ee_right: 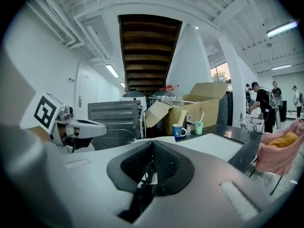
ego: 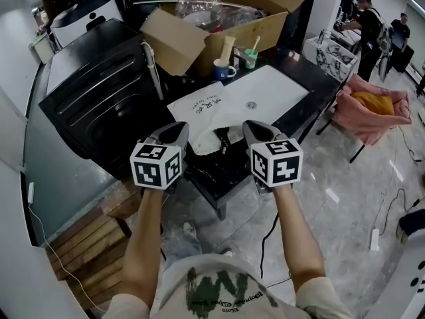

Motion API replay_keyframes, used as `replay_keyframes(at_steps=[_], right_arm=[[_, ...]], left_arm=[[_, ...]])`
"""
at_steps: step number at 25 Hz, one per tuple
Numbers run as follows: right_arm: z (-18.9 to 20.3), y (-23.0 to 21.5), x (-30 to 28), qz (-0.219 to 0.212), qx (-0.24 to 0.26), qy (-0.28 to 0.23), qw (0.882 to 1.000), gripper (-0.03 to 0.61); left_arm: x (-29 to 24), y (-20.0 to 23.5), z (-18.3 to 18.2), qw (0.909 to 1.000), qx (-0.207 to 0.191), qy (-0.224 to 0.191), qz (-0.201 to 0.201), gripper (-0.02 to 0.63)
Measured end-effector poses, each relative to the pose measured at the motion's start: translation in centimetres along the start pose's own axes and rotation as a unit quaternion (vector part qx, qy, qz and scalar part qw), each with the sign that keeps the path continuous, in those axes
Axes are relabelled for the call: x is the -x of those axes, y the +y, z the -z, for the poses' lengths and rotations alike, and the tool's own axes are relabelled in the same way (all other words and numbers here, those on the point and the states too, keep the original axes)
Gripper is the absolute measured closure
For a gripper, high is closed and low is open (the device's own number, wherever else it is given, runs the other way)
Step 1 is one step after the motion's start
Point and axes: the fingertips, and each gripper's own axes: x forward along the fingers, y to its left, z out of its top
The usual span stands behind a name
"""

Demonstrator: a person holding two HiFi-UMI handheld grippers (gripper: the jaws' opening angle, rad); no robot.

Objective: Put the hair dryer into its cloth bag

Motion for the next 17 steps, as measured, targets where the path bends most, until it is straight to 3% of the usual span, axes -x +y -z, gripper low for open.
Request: replay_keyframes(at_steps=[17], right_arm=[[-0.14, 0.35, 0.08, -0.007, -0.005, -0.005, 1.0, 0.58]], left_arm=[[0.19, -0.13, -0.49, 0.9999, 0.007, -0.007, 0.005, 0.609]])
